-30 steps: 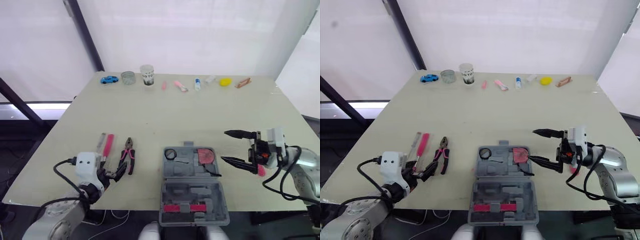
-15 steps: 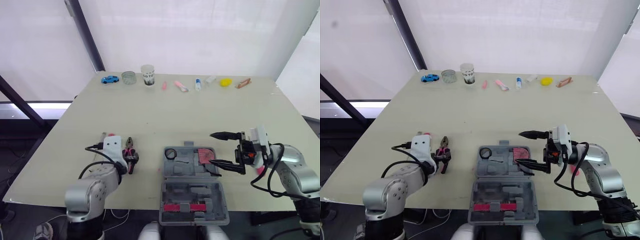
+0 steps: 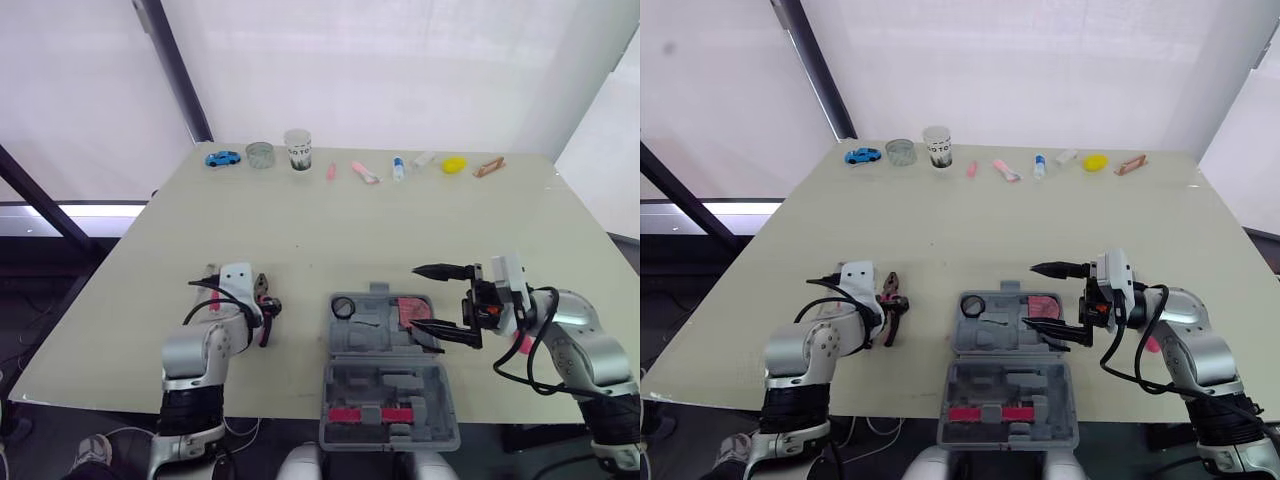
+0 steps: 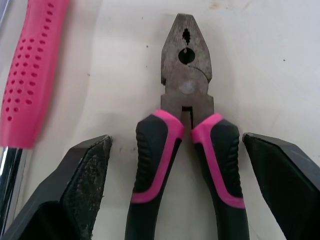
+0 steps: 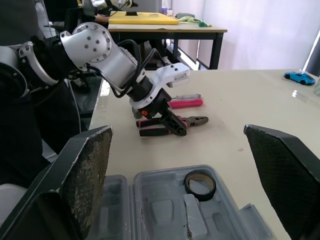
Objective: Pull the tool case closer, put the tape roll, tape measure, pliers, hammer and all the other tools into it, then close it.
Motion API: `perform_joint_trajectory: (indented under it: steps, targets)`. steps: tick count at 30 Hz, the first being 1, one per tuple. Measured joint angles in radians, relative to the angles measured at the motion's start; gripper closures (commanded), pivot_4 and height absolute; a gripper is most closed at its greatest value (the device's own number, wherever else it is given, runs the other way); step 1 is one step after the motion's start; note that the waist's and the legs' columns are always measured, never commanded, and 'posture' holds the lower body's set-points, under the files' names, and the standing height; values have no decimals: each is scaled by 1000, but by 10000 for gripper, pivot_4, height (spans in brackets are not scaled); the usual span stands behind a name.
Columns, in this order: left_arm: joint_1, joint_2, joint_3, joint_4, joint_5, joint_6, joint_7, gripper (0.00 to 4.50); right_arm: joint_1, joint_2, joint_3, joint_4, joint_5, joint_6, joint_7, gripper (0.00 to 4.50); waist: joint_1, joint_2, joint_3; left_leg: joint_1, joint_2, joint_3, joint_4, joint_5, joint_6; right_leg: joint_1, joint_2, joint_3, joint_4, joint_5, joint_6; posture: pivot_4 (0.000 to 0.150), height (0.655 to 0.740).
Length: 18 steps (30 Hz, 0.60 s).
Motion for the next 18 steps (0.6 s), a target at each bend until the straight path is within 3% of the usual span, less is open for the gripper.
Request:
perform_joint_trajectory:
  steps: [2, 13, 18]
  targets:
    - [-3, -1, 1, 2, 4, 1, -3, 20974, 5, 4, 0, -12, 0, 0, -7, 0, 0, 0, 0, 0, 0, 0, 0, 0, 0, 0, 0, 0, 0, 0, 0, 1500, 7400]
    - [32, -25, 11, -76, 32, 56, -25, 21066, 5, 19, 1, -20, 0, 1, -23, 0, -2, 0, 0, 0, -1, 0, 0, 0, 0, 0, -1, 0, 0, 0, 0, 1500, 7400]
    - [80, 132, -107, -129, -1, 68, -199, 21067, 2, 64, 1, -22, -6, 3, -101, 0, -3, -1, 1, 0, 0, 0, 0, 0, 0, -1, -1, 0, 1, 0, 0, 1500, 7400]
